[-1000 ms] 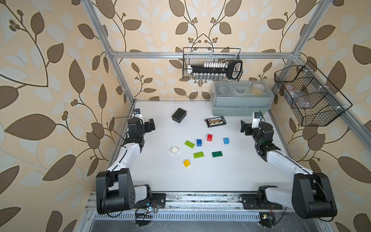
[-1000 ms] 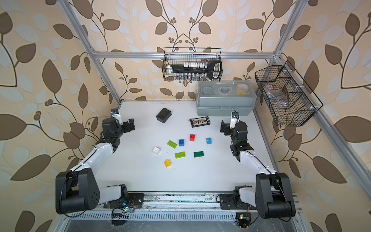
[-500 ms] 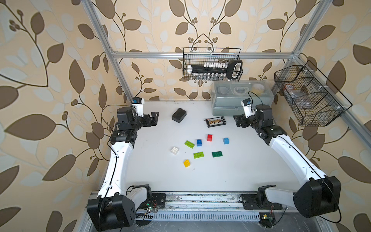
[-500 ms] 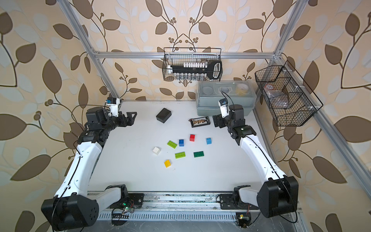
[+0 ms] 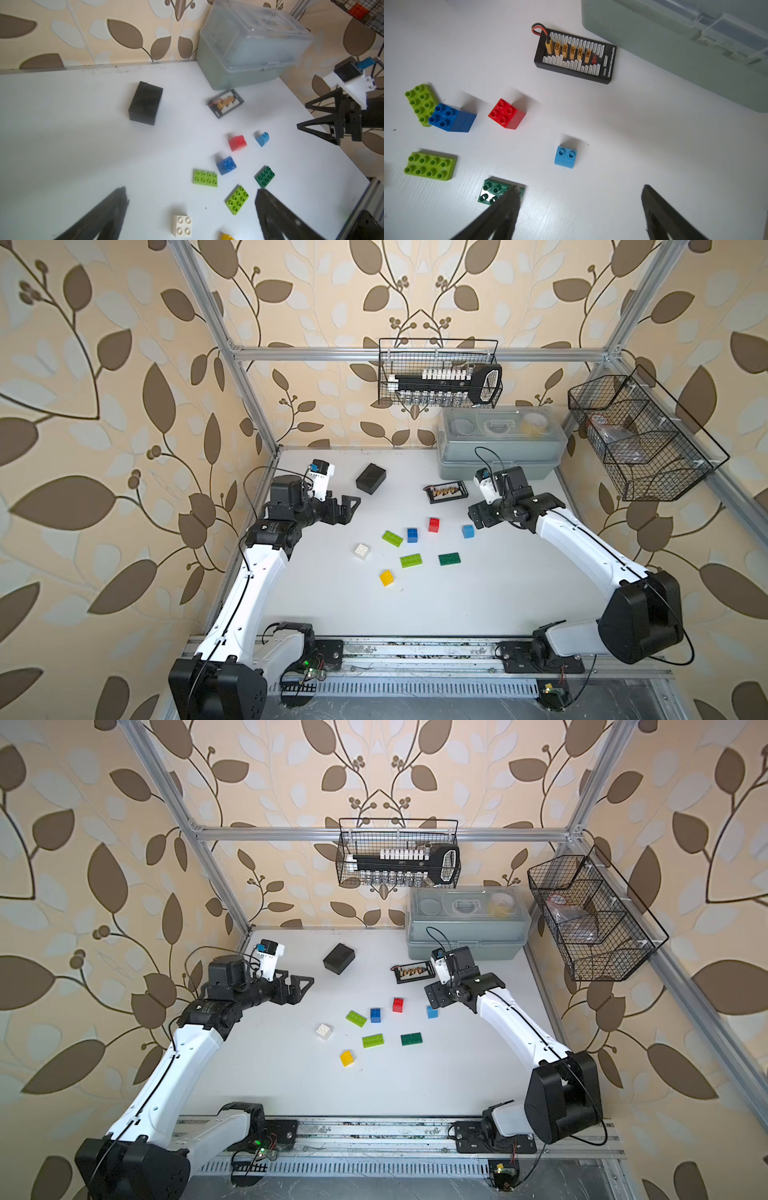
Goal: Assemble a fork with lego
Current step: Pick up the lego brick from the center of the board.
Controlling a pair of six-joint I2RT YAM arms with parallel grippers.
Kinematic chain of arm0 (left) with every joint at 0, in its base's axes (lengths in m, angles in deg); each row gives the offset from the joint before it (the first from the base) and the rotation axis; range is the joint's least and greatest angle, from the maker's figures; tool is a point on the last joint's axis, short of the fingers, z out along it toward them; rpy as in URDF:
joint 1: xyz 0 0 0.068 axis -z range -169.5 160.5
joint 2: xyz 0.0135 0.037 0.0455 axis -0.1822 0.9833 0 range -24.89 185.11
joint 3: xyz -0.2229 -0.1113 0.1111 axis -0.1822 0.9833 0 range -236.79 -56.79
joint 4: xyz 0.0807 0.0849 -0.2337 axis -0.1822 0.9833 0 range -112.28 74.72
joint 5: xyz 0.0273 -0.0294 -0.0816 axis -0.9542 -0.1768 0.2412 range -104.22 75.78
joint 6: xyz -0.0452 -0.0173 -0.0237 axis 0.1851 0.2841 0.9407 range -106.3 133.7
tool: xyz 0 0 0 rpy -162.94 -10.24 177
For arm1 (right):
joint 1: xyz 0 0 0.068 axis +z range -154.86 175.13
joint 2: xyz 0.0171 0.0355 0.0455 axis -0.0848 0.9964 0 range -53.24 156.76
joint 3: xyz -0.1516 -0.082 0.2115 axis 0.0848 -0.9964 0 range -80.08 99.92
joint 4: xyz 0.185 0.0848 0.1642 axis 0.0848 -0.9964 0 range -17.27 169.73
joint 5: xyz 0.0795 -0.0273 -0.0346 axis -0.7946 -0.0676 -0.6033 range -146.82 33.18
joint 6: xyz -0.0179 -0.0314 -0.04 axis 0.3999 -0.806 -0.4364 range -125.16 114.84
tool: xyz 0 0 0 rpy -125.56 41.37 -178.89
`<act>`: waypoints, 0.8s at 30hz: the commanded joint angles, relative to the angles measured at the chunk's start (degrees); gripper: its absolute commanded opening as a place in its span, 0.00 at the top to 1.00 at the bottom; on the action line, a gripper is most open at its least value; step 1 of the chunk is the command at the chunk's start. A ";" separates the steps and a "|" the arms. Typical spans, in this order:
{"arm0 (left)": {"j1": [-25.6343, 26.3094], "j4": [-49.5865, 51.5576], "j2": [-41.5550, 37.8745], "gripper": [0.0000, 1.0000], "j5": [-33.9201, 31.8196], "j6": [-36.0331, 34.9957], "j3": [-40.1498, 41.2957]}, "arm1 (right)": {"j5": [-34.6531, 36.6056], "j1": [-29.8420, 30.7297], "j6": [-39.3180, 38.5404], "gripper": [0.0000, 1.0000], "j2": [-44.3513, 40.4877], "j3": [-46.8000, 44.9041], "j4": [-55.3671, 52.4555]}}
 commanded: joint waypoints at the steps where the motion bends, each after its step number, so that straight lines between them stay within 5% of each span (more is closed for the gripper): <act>1: 2.94 -2.02 0.32 0.01 -1.28 1.07 0.92 | 1.48 1.20 6.03 0.11 2.86 -1.83 -1.51; 13: 13.51 -6.19 5.45 0.01 -5.81 2.28 3.16 | 1.52 2.14 10.39 0.15 12.54 -1.09 -0.40; 24: 17.47 -10.25 10.37 0.01 -7.32 3.71 2.77 | 0.80 2.06 11.79 0.24 18.85 1.53 0.52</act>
